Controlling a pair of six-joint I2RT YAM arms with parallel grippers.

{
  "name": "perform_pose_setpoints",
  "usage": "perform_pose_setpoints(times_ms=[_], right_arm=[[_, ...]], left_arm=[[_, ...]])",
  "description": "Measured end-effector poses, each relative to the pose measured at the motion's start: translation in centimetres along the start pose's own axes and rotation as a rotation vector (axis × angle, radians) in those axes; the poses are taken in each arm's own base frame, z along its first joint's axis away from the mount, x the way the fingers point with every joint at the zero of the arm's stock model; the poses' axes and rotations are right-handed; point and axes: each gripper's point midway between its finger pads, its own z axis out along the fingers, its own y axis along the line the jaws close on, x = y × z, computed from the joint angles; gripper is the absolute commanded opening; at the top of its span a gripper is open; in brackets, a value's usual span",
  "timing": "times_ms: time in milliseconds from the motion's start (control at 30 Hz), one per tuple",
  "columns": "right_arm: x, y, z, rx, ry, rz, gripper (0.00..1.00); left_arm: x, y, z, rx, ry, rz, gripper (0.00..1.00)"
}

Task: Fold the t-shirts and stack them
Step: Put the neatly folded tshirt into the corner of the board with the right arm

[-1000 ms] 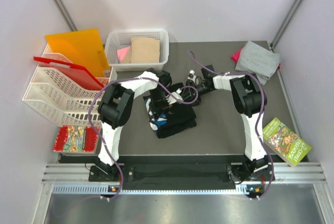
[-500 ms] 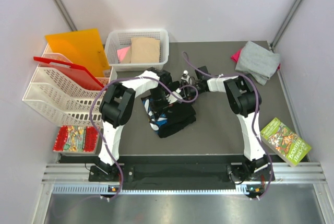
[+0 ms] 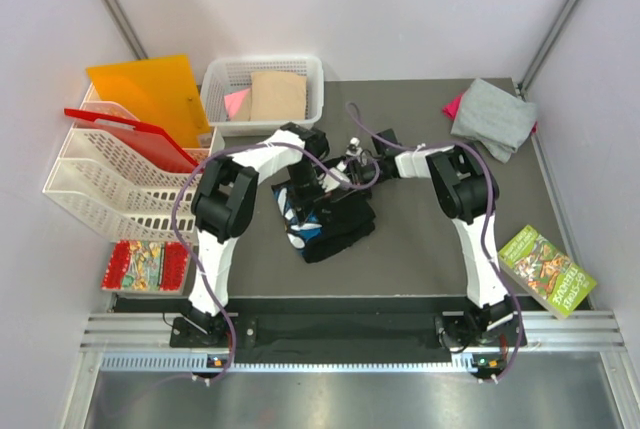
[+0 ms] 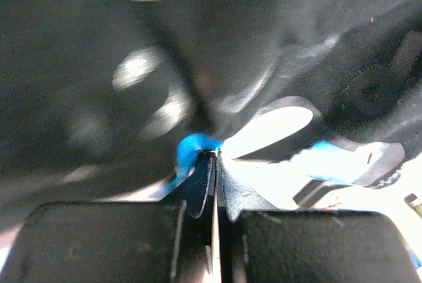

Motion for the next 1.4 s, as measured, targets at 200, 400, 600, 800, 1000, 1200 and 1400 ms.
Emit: perform_pose_setpoints(times_ms=[200, 400, 600, 800, 1000, 1200, 1400], right_arm=[[-4.3, 0.7, -4.1, 0.000, -0.122, 0.080, 0.00], [-14.0, 5.7, -13.7, -0.052, -0.395, -0.017, 0.00], [-18.7, 10.0, -23.9, -0.107, -0.626, -0.129, 0.00], [-19.4, 7.9, -31.0, -0.103, -0.757, -0.062, 0.00], [-19.2, 4.3, -39.2, -0.074, -0.916, 0.011, 0.00], [-17.2, 0.3, -45.9, 0.019, -1.049, 0.111, 0.00], [-14.8, -3.2, -50.3, 0.157, -1.141, 0.199, 0.00]], left_arm=[[-5.4, 5.3, -9.3, -0.150, -0.287, -0.039, 0.70], [-2.2, 10.9, -20.8, -0.319, -0.580, -0.197, 0.69], [1.1, 8.8, -19.9, -0.293, -0.550, -0.247, 0.66], [2.1, 7.1, -15.1, -0.191, -0.439, -0.266, 0.64], [3.0, 7.4, -14.4, -0.183, -0.420, -0.277, 0.63], [3.2, 7.7, -14.3, -0.182, -0.417, -0.283, 0.62], [3.5, 7.6, -13.7, -0.167, -0.409, -0.291, 0.61]])
